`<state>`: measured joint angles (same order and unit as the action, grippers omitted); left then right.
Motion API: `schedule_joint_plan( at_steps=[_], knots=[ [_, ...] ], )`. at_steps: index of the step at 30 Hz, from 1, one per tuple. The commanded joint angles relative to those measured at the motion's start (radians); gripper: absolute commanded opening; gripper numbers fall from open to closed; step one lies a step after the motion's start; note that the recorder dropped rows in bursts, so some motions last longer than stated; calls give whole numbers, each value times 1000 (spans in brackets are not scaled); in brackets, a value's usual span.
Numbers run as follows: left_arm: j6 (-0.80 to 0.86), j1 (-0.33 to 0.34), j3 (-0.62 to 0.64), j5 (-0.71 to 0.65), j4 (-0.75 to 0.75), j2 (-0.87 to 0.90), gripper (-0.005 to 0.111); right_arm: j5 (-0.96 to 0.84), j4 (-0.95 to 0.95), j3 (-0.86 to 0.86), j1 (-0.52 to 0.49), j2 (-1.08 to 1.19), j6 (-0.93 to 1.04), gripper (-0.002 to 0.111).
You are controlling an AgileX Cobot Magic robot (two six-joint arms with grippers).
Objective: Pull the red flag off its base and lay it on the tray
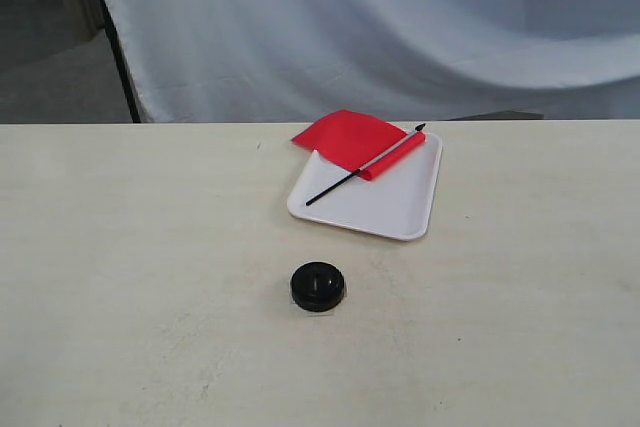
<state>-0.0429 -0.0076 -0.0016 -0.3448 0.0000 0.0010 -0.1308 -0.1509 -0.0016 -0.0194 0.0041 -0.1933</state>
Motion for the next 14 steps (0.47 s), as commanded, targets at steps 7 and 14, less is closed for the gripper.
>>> schedule_joint_plan(
  at_steps=[7,14],
  knots=[
    [1,-10,2,3,0,-1,0,-3,-4,2,1,-4,2,-1],
    [1,-10,2,3,0,-1,0,-3,-4,2,1,-4,2,-1]
  ],
)
